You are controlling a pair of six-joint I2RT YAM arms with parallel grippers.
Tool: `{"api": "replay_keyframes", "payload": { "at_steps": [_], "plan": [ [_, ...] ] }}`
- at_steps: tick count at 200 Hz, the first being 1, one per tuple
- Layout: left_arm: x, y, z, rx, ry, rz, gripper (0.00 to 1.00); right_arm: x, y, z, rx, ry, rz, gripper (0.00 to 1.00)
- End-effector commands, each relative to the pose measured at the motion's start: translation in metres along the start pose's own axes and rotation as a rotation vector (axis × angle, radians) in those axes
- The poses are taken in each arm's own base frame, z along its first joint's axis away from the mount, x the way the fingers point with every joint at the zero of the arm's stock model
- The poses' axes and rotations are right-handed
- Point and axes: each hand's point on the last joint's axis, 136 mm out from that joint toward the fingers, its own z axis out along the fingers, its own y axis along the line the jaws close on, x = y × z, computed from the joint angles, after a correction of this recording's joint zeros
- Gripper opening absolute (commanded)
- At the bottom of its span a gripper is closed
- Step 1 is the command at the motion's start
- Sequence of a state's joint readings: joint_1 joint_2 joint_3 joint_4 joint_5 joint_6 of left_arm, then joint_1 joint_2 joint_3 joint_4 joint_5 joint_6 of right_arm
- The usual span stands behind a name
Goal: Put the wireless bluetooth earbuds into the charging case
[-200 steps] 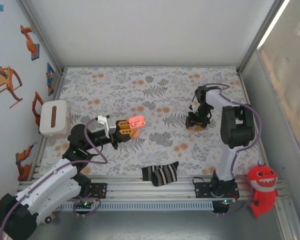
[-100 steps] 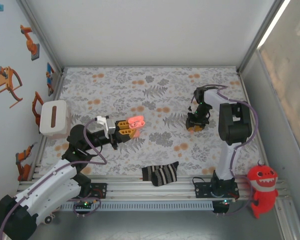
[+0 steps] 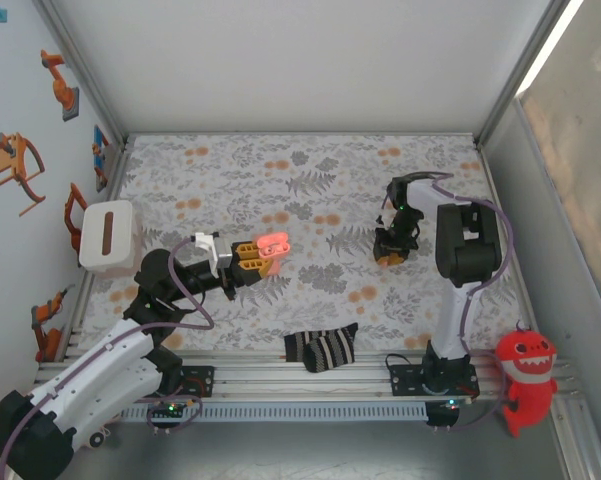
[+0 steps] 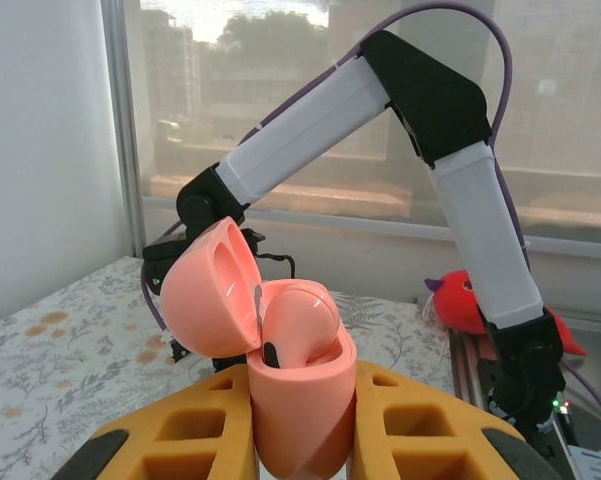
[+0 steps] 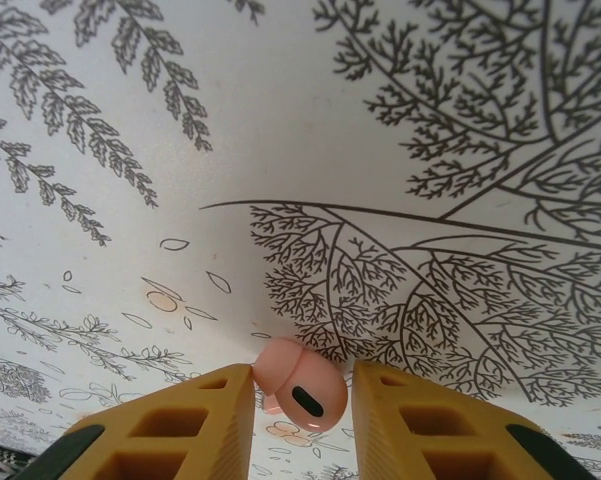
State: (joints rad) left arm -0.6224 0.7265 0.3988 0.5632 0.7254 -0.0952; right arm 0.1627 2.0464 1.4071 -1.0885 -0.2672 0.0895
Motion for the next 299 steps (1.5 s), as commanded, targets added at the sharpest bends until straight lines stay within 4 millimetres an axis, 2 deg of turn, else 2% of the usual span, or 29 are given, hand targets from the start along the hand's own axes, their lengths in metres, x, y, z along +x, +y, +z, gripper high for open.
{"api": "replay_keyframes", "payload": {
  "at_steps": [1,67,167,215,258,299],
  "plan": [
    [-0.003,-0.003,-0.001,0.007,-0.014,0.026,0.0,-0.001,-0.003,0.001,0.01,0.024,0.003,0.28],
    [-0.002,-0.003,-0.001,0.005,-0.01,0.026,0.0,-0.002,-0.002,0.004,0.02,0.028,-0.006,0.24],
    [-0.005,-0.004,-0.003,-0.001,-0.009,0.033,0.0,-0.003,-0.006,0.011,0.087,0.046,-0.021,0.27],
    [-0.004,-0.004,-0.004,-0.006,-0.004,0.033,0.0,-0.003,-0.005,0.015,0.112,0.055,-0.033,0.25],
    [-0.002,-0.002,-0.005,-0.019,-0.003,0.029,0.0,-0.007,0.002,-0.006,0.112,-0.037,-0.076,0.18],
    [-0.002,0.0,-0.003,-0.024,-0.021,0.014,0.0,-0.008,0.009,-0.032,0.129,-0.148,-0.155,0.16]
  ]
}}
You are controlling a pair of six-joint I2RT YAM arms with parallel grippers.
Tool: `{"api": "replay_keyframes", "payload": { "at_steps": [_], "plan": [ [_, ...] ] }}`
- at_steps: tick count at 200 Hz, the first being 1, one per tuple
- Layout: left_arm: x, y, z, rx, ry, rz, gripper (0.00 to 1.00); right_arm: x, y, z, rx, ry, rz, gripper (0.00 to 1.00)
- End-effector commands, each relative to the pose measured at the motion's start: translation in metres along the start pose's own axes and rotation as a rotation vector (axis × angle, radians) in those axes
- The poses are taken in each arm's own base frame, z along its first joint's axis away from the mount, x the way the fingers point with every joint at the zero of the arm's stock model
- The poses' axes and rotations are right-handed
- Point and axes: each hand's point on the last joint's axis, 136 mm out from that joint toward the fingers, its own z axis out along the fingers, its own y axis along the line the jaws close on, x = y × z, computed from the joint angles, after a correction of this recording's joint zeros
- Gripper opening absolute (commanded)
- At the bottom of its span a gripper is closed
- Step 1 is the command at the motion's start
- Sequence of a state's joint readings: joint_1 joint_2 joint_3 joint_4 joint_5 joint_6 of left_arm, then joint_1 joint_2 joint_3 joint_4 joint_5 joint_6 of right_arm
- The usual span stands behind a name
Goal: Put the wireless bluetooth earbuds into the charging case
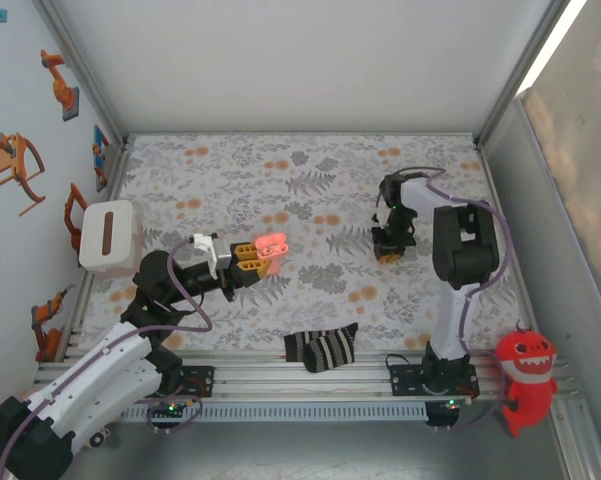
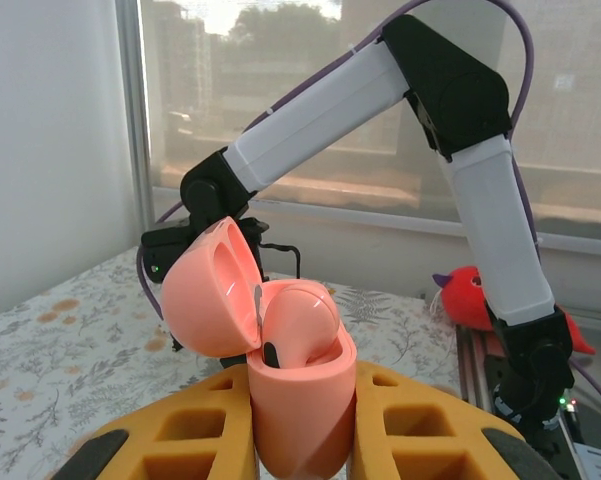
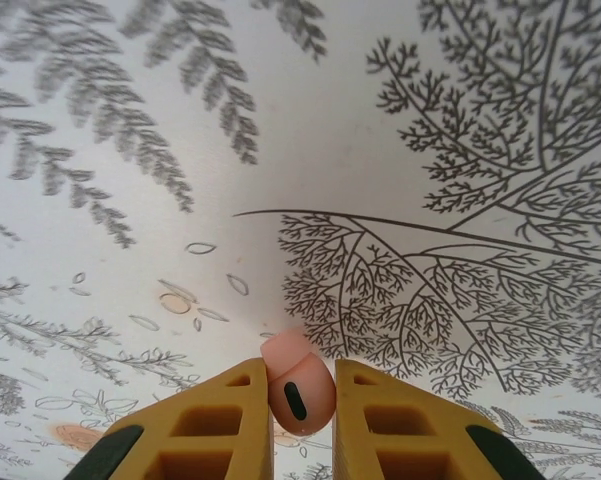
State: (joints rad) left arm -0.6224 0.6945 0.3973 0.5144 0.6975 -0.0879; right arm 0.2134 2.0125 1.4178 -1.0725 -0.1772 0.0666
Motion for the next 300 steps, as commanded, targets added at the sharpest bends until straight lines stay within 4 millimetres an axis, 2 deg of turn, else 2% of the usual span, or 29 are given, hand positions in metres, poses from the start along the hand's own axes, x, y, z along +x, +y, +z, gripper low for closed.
{"api": "replay_keyframes", "payload": {
  "at_steps": [1,57,85,117,163,200,254,300],
  "plan": [
    [-0.003,-0.001,0.001,0.005,-0.033,0.018,0.0,-0.005,0.003,-0.023,0.033,-0.101,-0.069,0.16],
    [0.0,0.007,0.005,-0.018,-0.048,-0.022,0.0,-0.009,0.011,-0.063,0.088,-0.26,-0.179,0.15],
    [0.002,0.011,0.007,-0.027,-0.047,-0.051,0.0,-0.007,0.03,-0.093,0.11,-0.389,-0.286,0.15],
    [0.005,0.015,0.014,-0.016,-0.042,-0.1,0.0,0.001,0.06,-0.135,0.119,-0.567,-0.427,0.15],
    [0.005,0.016,0.026,0.038,-0.049,-0.143,0.0,0.028,0.106,-0.199,0.126,-0.826,-0.63,0.15],
    [0.003,0.017,0.034,0.08,-0.064,-0.154,0.0,0.053,0.138,-0.241,0.139,-0.978,-0.786,0.15],
    [-0.003,0.016,0.046,0.183,-0.066,-0.157,0.0,0.093,0.184,-0.287,0.13,-1.128,-1.025,0.15],
    [-0.011,0.019,0.054,0.251,-0.06,-0.157,0.0,0.113,0.21,-0.303,0.185,-1.157,-1.183,0.15]
  ]
}}
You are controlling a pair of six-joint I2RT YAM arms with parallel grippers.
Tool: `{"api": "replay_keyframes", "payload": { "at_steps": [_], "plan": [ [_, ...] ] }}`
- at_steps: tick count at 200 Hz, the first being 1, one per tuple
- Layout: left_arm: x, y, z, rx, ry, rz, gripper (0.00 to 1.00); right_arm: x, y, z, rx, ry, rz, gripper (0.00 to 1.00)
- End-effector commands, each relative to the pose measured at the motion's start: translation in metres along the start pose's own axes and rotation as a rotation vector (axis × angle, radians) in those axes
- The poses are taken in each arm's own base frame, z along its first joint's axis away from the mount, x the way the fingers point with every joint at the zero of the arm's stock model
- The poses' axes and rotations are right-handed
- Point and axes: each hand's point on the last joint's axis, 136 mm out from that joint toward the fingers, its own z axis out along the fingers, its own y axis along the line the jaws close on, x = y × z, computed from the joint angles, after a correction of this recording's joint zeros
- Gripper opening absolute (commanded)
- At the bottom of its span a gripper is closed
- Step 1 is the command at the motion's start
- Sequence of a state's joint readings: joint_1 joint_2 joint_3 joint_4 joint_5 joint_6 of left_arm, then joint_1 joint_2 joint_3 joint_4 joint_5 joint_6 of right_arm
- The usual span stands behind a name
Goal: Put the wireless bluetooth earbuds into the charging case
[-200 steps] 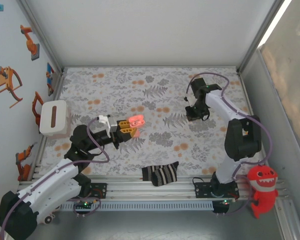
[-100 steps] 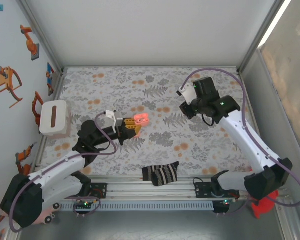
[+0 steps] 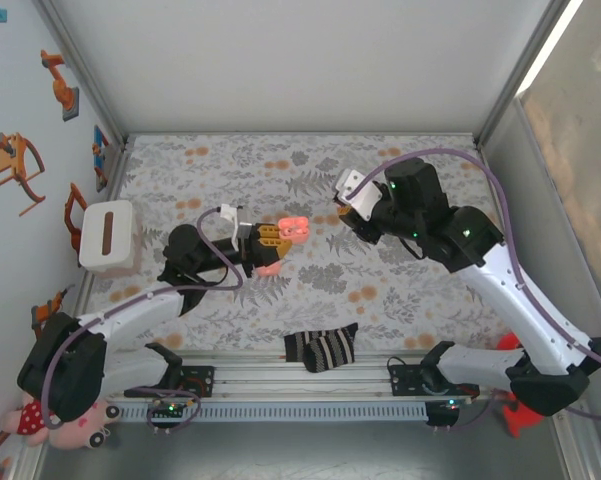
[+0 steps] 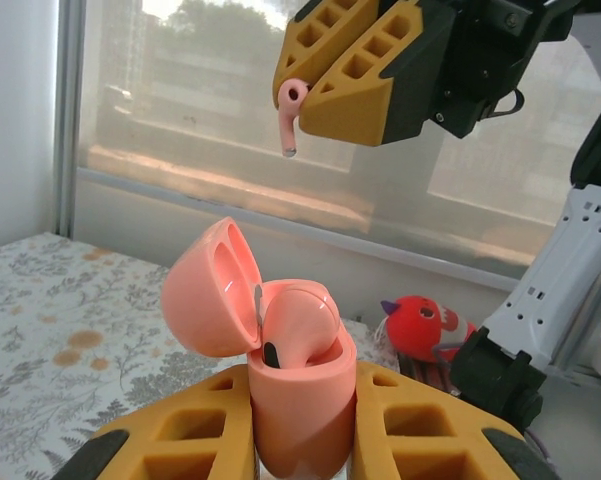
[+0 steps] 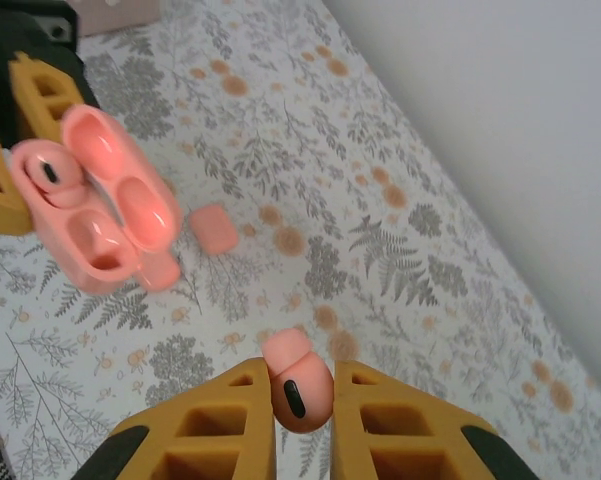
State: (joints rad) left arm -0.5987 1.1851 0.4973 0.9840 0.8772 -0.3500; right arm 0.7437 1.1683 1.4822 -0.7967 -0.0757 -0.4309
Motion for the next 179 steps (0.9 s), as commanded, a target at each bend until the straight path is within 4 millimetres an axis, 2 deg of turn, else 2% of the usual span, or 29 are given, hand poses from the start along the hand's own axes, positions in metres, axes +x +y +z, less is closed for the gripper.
{"api": "replay_keyframes", "payload": {
  "at_steps": [1,50,101,179],
  "plan": [
    [-0.022,-0.012,0.004,0.092,-0.029,0.048,0.0,-0.017,0.0,-0.012,0.025,-0.018,-0.108,0.15],
    [-0.028,-0.012,0.007,0.129,-0.019,0.039,0.0,-0.027,0.015,-0.006,0.018,0.022,-0.236,0.15],
    [-0.033,-0.014,0.008,0.147,-0.021,0.038,0.0,-0.036,0.03,0.009,0.022,0.05,-0.357,0.15],
    [-0.035,-0.016,0.008,0.151,-0.029,0.039,0.0,-0.034,0.043,0.022,-0.017,0.051,-0.381,0.15]
  ]
}}
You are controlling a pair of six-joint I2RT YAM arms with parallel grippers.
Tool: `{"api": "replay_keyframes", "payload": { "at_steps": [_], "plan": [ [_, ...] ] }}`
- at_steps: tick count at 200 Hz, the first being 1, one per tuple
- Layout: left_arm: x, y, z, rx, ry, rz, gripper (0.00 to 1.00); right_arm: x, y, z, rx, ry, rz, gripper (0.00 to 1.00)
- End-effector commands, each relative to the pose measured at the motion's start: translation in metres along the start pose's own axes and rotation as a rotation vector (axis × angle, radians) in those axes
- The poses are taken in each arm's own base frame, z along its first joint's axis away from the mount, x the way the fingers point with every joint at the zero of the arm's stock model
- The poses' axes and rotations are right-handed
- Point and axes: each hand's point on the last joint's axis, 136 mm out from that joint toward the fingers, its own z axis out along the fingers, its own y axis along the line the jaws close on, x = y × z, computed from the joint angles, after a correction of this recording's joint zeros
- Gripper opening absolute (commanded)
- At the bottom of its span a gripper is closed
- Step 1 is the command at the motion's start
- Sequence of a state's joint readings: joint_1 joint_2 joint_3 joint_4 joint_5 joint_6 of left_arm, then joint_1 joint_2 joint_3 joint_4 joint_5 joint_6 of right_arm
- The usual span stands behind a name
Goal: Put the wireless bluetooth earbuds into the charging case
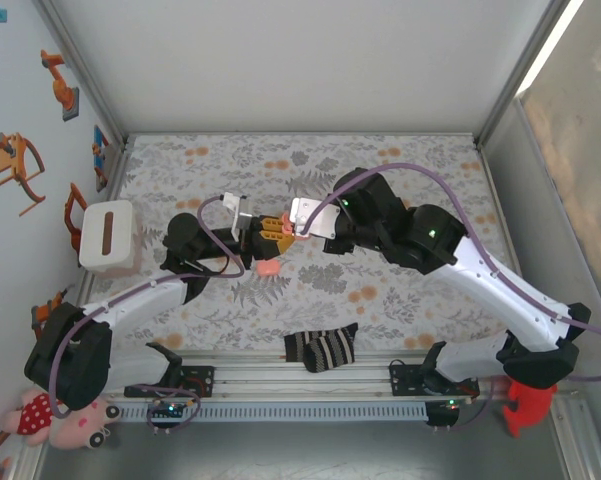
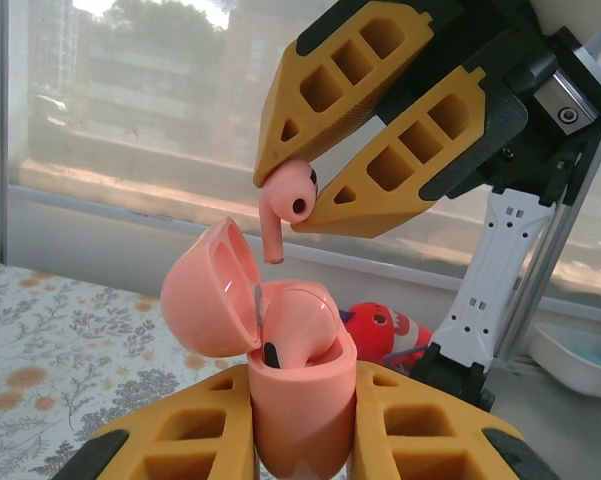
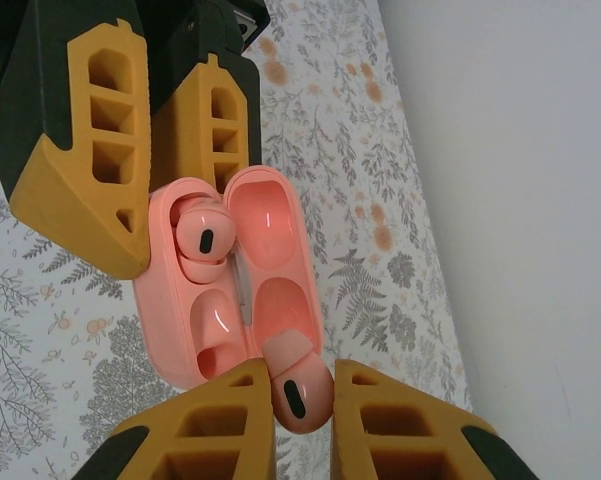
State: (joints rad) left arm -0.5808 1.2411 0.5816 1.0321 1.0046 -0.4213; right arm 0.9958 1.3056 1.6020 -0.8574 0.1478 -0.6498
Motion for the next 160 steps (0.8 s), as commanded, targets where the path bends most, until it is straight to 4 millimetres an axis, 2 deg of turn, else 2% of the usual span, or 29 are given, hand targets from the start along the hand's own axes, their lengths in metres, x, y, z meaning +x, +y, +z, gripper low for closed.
{"api": "replay_keyframes", "payload": {
  "at_steps": [1,142,160],
  "plan": [
    [-0.017,-0.008,0.001,0.034,-0.029,0.049,0.0,-0.006,-0.002,-0.003,0.014,-0.015,-0.016,0.15],
    [-0.019,-0.01,0.0,0.038,-0.044,0.061,0.0,-0.009,0.018,0.009,-0.084,-0.03,0.025,0.17],
    [-0.019,-0.01,0.0,0.037,-0.046,0.062,0.0,-0.008,0.02,0.01,-0.096,-0.024,0.031,0.2]
  ]
}}
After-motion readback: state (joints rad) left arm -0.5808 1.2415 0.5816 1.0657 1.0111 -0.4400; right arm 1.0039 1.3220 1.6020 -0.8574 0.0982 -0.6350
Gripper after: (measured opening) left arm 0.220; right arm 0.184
